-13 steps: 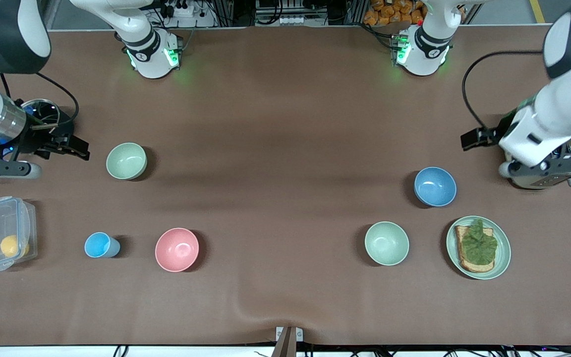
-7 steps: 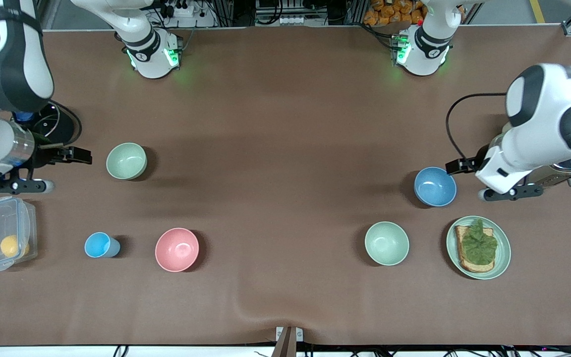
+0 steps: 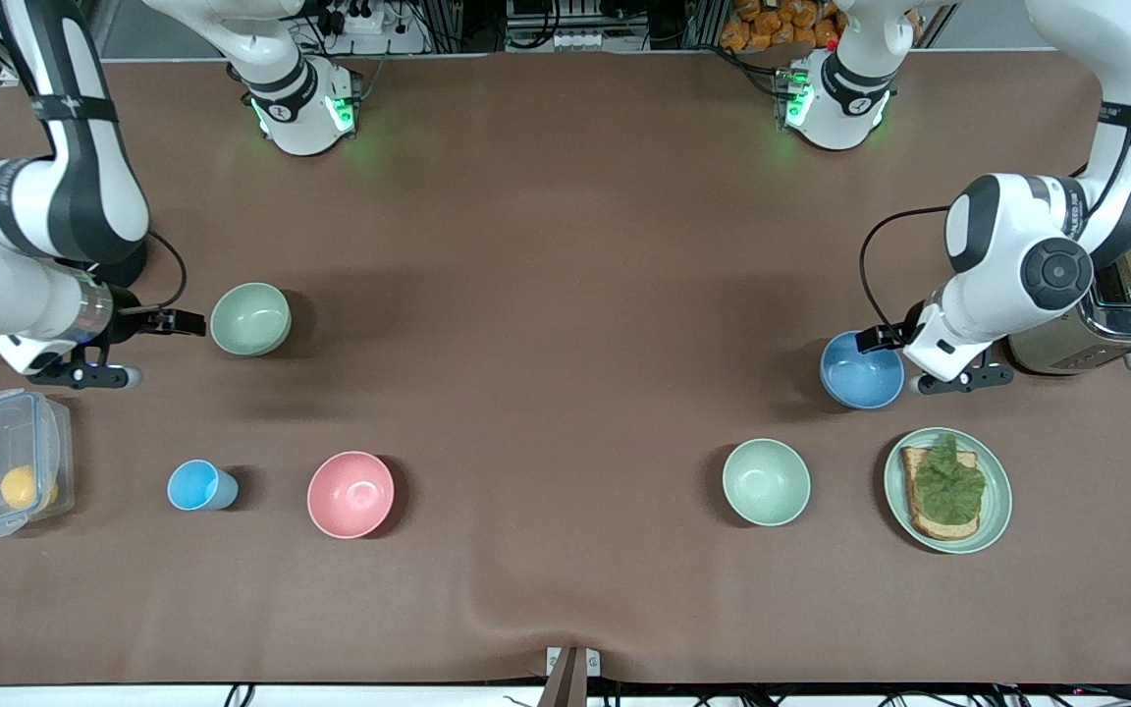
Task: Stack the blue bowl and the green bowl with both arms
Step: 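Reach both grippers toward the light green bowl and the blue bowl, then grip the green bowl rim and the blue bowl rim with both grippers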
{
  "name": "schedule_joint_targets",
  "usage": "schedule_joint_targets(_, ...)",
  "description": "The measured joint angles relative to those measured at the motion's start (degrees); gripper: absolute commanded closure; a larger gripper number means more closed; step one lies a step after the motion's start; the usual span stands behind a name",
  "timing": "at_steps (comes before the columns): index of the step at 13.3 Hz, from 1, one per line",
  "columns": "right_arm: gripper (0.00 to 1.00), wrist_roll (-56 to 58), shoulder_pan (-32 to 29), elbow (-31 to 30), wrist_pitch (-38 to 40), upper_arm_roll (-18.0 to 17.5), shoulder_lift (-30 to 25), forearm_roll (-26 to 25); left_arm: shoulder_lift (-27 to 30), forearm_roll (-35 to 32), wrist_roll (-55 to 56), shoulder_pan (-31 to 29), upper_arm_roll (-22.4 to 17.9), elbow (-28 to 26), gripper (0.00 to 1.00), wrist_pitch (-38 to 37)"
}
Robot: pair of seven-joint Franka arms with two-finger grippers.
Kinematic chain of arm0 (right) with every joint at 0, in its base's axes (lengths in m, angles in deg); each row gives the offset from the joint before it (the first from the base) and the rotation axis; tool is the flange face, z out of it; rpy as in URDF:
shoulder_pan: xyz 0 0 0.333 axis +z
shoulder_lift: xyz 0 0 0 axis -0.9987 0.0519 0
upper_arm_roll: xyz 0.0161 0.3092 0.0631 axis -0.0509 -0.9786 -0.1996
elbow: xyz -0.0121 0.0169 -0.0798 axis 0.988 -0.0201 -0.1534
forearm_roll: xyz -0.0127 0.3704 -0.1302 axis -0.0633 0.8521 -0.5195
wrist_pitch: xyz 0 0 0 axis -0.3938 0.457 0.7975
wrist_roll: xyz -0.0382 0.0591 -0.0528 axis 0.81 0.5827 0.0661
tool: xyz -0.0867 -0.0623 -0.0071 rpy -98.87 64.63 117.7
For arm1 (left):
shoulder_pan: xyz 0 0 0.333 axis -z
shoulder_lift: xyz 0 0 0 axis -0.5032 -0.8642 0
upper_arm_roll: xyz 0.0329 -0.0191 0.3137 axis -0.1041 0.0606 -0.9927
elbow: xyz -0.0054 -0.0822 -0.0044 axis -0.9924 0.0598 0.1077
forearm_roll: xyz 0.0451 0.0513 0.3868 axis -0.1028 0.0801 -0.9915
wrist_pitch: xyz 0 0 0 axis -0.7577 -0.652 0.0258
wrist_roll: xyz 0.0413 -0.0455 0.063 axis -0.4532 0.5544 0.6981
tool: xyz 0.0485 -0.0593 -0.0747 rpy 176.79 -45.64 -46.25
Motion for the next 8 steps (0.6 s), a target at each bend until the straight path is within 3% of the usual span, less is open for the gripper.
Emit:
schedule_joint_targets(5,0.00,7.75,-2.85,-9.60,-12.15,0.03,-0.11,0.00,-4.45,-4.04,0.00,-0.91,-0.10,0.17,0.00,3.00)
schedule_joint_targets(8,0.00,15.90,-6.35,-12.70,-15.58,0.07,-0.09,1.43,-5.77,-4.91,0.00,-1.80,-0.19,0.61,0.00,3.65)
